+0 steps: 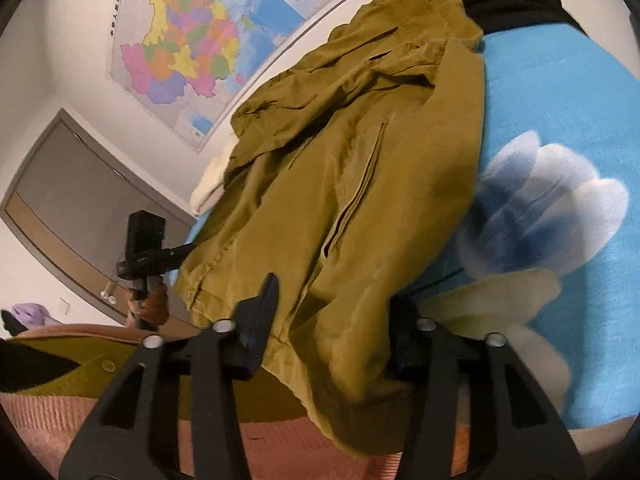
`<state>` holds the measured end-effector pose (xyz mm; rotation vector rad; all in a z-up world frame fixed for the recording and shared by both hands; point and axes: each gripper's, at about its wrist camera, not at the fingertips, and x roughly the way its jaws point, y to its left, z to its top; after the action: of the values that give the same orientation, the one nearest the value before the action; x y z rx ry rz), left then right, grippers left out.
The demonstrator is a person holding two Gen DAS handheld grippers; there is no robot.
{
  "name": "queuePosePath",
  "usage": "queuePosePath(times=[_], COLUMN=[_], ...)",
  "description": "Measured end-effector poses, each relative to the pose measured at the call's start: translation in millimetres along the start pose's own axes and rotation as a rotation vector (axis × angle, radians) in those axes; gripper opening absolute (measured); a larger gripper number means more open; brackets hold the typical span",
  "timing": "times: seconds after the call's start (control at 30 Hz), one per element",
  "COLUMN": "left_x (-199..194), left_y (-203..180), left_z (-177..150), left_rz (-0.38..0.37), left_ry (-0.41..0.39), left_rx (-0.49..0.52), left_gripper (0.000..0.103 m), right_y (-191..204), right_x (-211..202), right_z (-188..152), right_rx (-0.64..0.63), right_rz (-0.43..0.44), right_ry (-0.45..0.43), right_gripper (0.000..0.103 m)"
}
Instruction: Fold large clothes
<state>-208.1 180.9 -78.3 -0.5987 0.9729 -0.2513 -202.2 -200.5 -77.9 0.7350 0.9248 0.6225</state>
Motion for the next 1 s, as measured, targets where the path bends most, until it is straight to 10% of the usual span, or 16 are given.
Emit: queuePosePath(times=[0.03, 0.1, 0.43, 0.73, 0.83, 0.9, 1.0], left_x=[0.6, 0.9, -106.7, -60.8, -46.3, -42.0, -42.1], left_y=[-0.9, 2.2, -19.5, 16.1, 27.4, 29.3, 26.1], left_z=[1.0, 0.3, 6.8, -18.6, -20.4, -18.3, -21.3], left_rz=[0.011, -0.005, -0.099, -0.033, -0.027, -0.027, -0.056], left_ry=[-0.002, 0.021, -0.205, -0.016, 0.024, 0.049, 0.065], left_rx=[-0.011, -0.042, 0.005, -0.067, -0.077, -0.075, -0.026], left_gripper=[0.061, 0.007, 0.007, 0.010, 0.018, 0.047, 0.061], right_y=[-2.4, 2.4, 88.7, 28.5, 11.1, 3.2, -9.9], right_x=[0.6, -4.8, -104.6, -60.9, -58.3, -60.3, -56.4], right_z=[-0.8, -0.8, 12.3, -23.4, -35.0, -41.4, -54.5], right_rx=[0.021, 0.021, -0.187, -0.004, 0.040, 0.056, 0.081], right_rz=[0.017, 0.032, 0.225, 0.174, 0.150, 0.096, 0.092], right_ry=[-0.009, -0.040, -0.352, -0.179, -0.169, -0.159, -0.128], right_gripper=[0.013, 0.010, 0.005, 0.007, 0.025, 0.059, 0.062])
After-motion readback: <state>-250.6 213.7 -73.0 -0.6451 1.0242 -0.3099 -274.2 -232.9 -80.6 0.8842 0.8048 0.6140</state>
